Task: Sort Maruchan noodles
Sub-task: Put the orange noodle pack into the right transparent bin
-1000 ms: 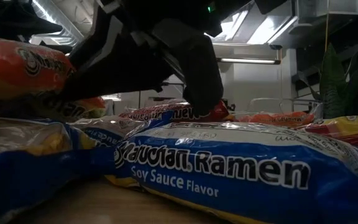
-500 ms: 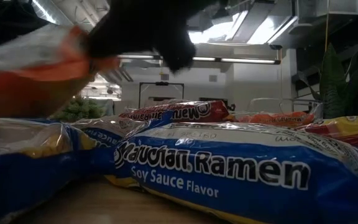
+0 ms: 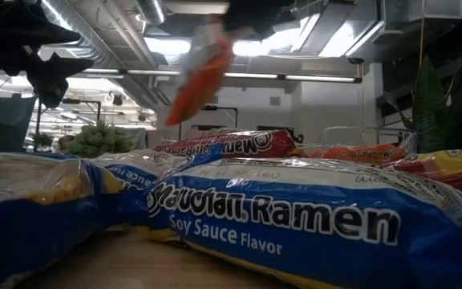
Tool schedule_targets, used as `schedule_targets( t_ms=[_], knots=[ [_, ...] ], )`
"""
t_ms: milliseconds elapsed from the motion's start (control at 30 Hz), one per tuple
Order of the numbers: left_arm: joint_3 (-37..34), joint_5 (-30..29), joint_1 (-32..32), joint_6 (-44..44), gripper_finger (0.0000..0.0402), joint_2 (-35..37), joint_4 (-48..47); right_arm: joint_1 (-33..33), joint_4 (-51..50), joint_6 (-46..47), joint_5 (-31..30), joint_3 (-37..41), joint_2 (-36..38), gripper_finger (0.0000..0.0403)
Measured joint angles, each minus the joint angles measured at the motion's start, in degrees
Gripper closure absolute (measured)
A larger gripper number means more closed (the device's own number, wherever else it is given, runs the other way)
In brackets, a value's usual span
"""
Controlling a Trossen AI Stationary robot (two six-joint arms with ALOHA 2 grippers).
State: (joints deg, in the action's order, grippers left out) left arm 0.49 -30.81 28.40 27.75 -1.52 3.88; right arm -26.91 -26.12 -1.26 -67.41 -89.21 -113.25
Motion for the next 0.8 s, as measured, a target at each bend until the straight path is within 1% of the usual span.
schedule_targets(
  t_ms=[67,233,333,433,500,667,800],
  knots=[
    [0.00,0.00,0.00,0.00,0.0217,0.00,0.00,0.72,-7.91,8.74,-2.05,-0.02,1.55,0.0403],
    [0.00,0.00,0.00,-0.32,0.0217,0.00,0.01,4.13,-31.71,35.14,-2.47,-0.02,4.66,0.0403],
    [0.00,-0.01,0.00,-0.39,0.0217,0.00,0.01,6.73,-44.18,46.25,-2.46,-0.02,5.20,0.0403],
    [0.00,-0.02,0.00,-0.91,0.0217,0.00,0.00,9.70,-53.38,53.20,-2.46,0.00,5.24,0.0403],
    [0.00,-0.04,0.00,-1.31,0.0217,0.00,0.02,11.73,-57.56,56.80,-2.48,0.00,5.24,0.0403],
    [0.00,-0.17,0.00,-1.33,0.0217,0.00,0.02,16.89,-63.67,64.20,-2.40,0.00,5.24,0.0403],
    [0.00,-0.18,0.00,-1.33,0.0217,0.00,0.02,20.52,-63.71,66.59,0.49,1.43,5.26,0.0403]
  ],
)
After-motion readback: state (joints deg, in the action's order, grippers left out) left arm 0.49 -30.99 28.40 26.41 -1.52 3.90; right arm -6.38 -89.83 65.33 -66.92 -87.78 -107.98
